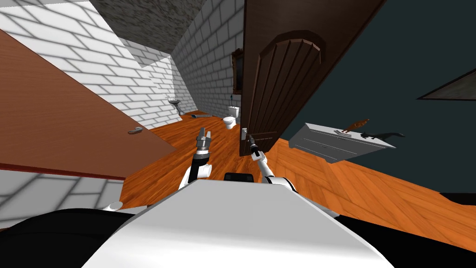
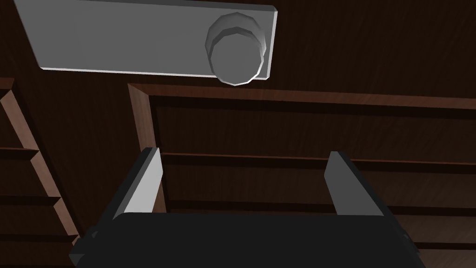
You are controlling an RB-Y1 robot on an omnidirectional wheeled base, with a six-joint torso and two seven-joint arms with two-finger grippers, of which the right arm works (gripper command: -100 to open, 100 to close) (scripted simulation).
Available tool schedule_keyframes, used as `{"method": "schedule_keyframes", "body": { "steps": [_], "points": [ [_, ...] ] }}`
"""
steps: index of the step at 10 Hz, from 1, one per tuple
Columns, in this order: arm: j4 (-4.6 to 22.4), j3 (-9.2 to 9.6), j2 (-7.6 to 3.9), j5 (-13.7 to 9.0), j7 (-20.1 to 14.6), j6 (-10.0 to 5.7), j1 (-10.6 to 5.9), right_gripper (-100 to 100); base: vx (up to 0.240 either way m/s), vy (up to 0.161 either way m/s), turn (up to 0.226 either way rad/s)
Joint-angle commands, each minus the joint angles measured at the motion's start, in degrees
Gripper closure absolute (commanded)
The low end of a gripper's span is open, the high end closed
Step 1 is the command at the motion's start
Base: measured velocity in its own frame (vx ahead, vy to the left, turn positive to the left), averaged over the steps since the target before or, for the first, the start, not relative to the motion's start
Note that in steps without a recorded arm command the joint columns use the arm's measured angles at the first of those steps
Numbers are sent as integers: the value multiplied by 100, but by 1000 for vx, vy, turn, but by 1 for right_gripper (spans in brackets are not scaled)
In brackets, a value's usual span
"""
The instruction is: Push the door open
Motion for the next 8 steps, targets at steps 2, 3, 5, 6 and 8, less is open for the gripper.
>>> {"method": "schedule_keyframes", "body": {
  "steps": [2,3,5,6,8],
  "points": [
    [54,2,58,47,-55,-19,-42,-100,-13,-16,-46],
    [54,2,58,47,-55,-19,-42,-100,4,6,16],
    [54,2,58,47,-55,-19,-42,-100,4,5,15],
    [54,2,58,47,-55,-19,-42,-100,-4,-5,-15],
    [54,2,58,47,-55,-19,-42,-100,5,6,17]
  ]
}}
